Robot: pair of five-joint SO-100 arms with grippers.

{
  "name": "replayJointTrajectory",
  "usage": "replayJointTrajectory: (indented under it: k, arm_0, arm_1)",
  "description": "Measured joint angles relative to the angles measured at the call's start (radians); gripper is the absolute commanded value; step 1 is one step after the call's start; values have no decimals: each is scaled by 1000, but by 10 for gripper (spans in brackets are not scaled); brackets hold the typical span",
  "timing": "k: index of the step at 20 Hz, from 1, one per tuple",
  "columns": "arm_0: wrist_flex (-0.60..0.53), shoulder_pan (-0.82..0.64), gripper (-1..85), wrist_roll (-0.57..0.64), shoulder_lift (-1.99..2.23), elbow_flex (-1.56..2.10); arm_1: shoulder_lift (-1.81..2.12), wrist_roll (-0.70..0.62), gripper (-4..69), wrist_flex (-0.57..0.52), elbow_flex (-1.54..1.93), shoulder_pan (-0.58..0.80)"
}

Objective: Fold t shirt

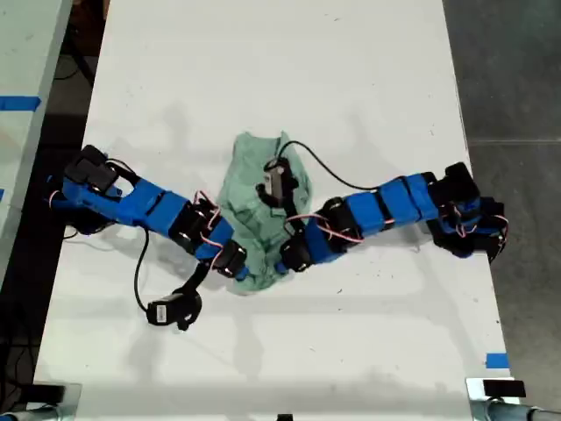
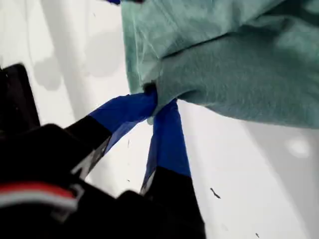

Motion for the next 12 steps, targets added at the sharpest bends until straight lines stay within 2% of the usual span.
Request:
replayJointTrajectory:
  k: [6,9,12]
  arm_0:
    - [135,-368,-1,63,227,67]
    - [141,-597,-1,135,238,89]
    - [109,-776,13,206,101,89]
  arm_1:
    - [235,-83,-7,2,160,311]
    - [241,-140,-7,-6,221,491]
    - [178,-224,-8,-67,258,647]
